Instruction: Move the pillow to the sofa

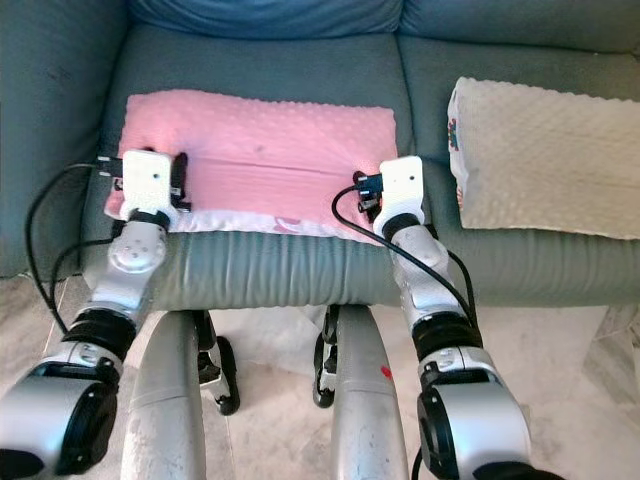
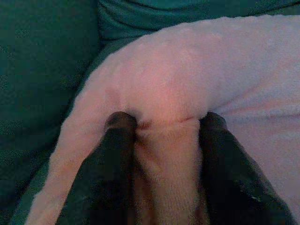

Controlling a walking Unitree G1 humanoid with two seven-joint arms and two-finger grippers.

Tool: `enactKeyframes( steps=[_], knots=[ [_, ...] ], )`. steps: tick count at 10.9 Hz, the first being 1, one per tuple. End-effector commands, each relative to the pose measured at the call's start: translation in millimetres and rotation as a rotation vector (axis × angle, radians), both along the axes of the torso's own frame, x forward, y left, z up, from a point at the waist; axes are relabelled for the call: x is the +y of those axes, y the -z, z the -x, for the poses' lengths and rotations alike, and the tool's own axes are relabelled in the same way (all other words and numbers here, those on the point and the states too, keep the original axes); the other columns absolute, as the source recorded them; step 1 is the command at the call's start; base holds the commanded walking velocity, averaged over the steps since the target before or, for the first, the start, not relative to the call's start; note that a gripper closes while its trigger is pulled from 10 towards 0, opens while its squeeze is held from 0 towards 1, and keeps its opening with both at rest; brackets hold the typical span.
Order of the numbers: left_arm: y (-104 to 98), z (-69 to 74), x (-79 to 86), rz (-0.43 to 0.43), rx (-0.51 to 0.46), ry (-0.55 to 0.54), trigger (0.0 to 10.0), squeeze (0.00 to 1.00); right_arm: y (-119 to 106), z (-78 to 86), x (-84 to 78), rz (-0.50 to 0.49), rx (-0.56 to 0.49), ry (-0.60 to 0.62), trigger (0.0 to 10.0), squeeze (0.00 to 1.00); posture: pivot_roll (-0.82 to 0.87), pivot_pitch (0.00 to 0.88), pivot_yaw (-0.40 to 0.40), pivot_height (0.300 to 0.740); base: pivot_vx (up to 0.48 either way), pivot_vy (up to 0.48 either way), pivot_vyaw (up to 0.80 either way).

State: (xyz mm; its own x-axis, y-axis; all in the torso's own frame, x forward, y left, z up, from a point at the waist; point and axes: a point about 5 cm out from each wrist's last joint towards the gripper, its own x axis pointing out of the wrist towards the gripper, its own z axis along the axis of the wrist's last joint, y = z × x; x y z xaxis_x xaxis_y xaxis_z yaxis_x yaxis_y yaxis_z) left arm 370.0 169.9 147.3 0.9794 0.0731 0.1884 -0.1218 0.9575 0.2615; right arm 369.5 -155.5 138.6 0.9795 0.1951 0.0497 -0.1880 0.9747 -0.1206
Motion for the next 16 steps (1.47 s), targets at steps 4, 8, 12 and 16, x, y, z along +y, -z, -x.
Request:
enactKeyframes(
  steps=[4,8,12,16],
  knots=[
    [4,8.9,29.8,-0.003,-0.007,-0.088,10.0,1.00,17,13.7,-21.2,0.027,0.017,0.066,10.0,1.00,-0.02,0.343,-0.070,0.610,0.000,0.000,0.00],
    [13,46.1,56.2,-0.035,-0.023,-0.126,10.0,1.00,35,39.3,-31.3,0.033,0.030,0.079,10.0,1.00,-0.02,0.274,-0.045,0.610,0.000,0.000,0.00],
    [39,82.6,43.0,0.002,0.067,-0.034,10.0,1.00,62,77.5,-16.7,0.006,0.089,0.058,10.0,1.00,-0.01,0.178,-0.044,0.610,0.000,0.000,0.00],
    [31,108.9,24.3,0.021,0.006,-0.006,10.0,1.00,61,103.7,-9.3,-0.042,0.079,0.100,10.0,1.00,0.01,0.057,-0.045,0.610,0.000,0.000,0.00]
  ],
)
